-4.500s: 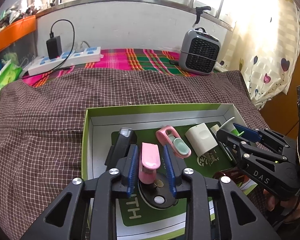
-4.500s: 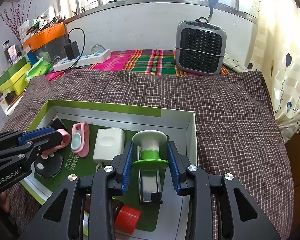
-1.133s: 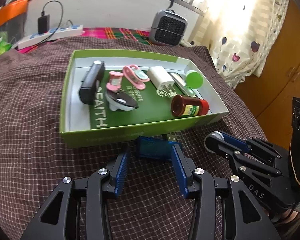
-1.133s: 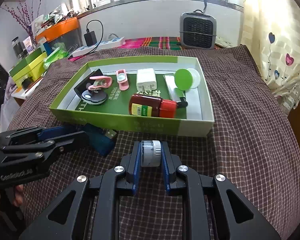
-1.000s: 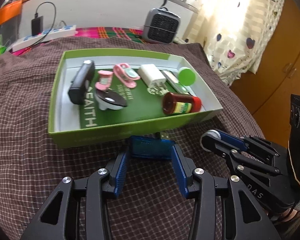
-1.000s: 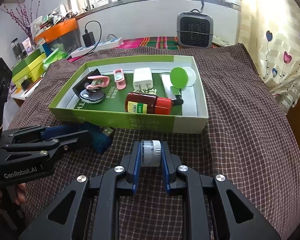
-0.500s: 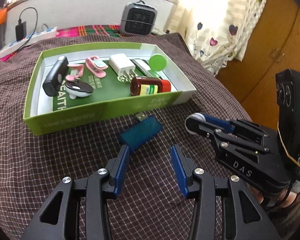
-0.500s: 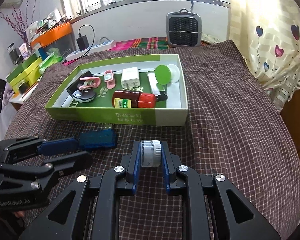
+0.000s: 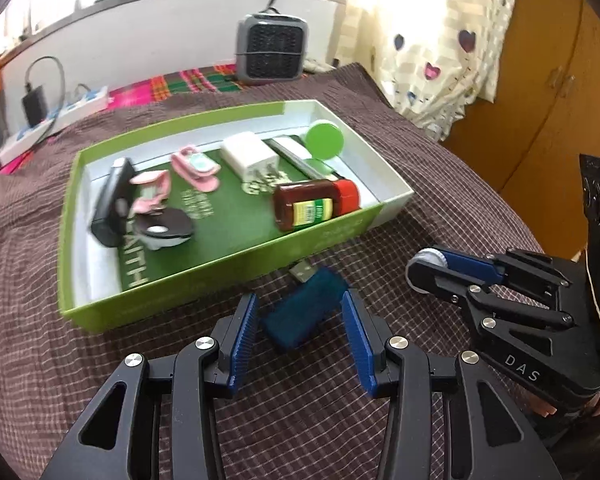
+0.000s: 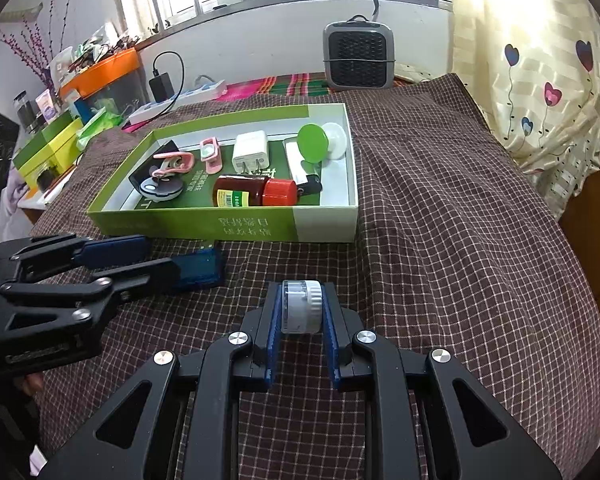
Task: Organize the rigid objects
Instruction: 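Grasp the blue USB stick with the left gripper while the right gripper grasps the white spool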
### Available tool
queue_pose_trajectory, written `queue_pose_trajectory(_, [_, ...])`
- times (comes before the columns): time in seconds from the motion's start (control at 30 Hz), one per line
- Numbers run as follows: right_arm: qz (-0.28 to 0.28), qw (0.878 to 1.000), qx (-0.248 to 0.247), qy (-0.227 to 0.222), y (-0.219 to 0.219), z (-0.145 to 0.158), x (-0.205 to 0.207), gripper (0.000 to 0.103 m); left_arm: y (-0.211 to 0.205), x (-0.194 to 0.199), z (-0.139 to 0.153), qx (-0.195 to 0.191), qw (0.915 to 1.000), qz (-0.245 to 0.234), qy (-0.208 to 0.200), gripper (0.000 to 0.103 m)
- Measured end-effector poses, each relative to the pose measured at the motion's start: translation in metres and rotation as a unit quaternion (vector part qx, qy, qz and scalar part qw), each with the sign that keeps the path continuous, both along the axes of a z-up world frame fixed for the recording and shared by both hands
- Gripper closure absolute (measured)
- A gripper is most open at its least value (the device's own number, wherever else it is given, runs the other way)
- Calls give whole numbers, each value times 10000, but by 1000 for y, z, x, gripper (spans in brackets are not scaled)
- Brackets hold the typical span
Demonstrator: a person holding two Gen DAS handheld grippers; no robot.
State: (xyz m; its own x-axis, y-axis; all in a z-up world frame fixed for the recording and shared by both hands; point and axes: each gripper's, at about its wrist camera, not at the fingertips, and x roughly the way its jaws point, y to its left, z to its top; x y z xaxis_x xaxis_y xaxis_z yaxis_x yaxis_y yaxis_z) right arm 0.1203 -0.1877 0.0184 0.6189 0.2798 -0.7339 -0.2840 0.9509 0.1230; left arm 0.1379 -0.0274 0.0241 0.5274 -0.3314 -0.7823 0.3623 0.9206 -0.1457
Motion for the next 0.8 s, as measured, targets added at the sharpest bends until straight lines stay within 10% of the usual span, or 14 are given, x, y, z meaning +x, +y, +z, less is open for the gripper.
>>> queue_pose_trajectory(0.8, [-53,9999,149,14,-20,-4,2,83,-30,2,-14,82,9999,-95,38,62])
